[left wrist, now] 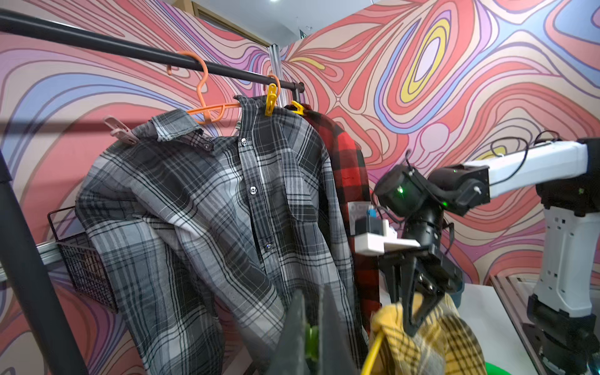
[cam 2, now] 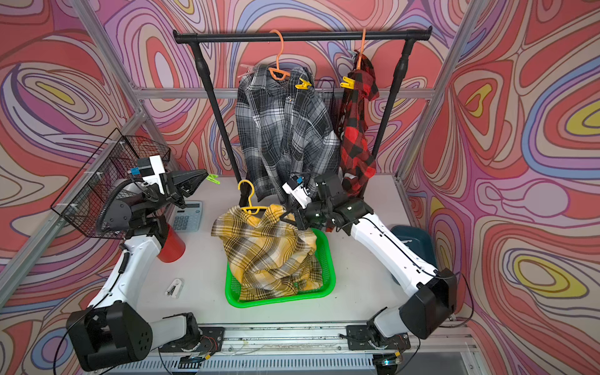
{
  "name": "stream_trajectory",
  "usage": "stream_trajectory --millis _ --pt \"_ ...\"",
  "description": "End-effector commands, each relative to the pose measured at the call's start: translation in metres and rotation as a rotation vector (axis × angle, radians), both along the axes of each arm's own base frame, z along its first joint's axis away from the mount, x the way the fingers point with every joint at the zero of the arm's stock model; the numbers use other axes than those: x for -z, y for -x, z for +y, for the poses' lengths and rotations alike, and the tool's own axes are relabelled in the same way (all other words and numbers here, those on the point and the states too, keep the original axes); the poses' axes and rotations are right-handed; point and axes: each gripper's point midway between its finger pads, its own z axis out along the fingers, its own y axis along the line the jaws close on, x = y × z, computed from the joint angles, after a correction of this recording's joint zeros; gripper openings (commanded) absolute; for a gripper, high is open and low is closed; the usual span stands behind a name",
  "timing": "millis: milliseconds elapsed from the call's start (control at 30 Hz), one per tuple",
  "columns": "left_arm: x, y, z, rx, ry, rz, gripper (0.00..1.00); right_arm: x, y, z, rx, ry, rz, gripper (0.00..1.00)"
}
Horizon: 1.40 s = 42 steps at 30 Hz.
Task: Remove the clothespins securing long-sleeve shirts to the hanger
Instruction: Remove the clamp from the hanger, then place the hanger in the bin, then place the clamp in the storage box.
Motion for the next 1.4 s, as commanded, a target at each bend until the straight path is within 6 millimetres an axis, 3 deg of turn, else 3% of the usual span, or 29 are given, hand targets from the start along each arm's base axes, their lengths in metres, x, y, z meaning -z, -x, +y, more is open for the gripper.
stream_trajectory --millis 0,100,300,367,433,600,700,833,1000,1133,1267,1367 --pt "-0.022 0.004 -0.003 -0.024 0.076 0.060 0.00 0.012 0.008 0.001 0.068 0.009 -0.003 0.00" --pt "-0.014 0.015 -0.023 -0.040 0.013 0.055 0.00 0.035 0.019 0.002 0.093 -0.017 0.055 0.00" --pt "0.021 0.015 -0.045 -0.186 -0.072 0.215 0.00 0.080 0.030 -0.010 0.213 -0.005 0.110 0.00" --pt "0.028 0.015 -0.045 -0.201 -0.049 0.267 0.00 0.084 0.029 -0.017 0.247 0.002 0.100 0.16" --pt "0.035 0.014 -0.044 -0.212 -0.023 0.323 0.00 0.080 0.027 -0.024 0.281 0.006 0.071 0.33" --pt "0.061 -0.002 -0.026 -0.367 0.025 0.494 0.00 0.061 0.023 -0.039 0.318 0.061 -0.034 0.60" --pt "0.078 -0.008 -0.018 -0.424 0.032 0.588 0.00 0.049 0.018 -0.050 0.350 0.103 -0.100 0.63" --pt "0.097 -0.008 -0.016 -0.446 0.013 0.702 0.00 0.015 0.011 -0.053 0.376 0.105 -0.199 0.64" --pt "0.110 -0.009 -0.016 -0.456 0.031 0.842 0.00 -0.026 0.001 -0.024 0.360 0.068 -0.333 0.63" --pt "0.111 -0.013 -0.014 -0.474 0.028 0.905 0.00 -0.050 -0.013 0.017 0.305 0.024 -0.392 0.61" --pt "0.114 -0.017 -0.011 -0.507 0.017 0.957 0.00 -0.063 -0.020 0.063 0.209 -0.020 -0.408 0.59" --pt "0.116 -0.020 -0.010 -0.517 0.008 0.976 0.00 -0.062 -0.021 0.091 0.139 -0.036 -0.397 0.58"
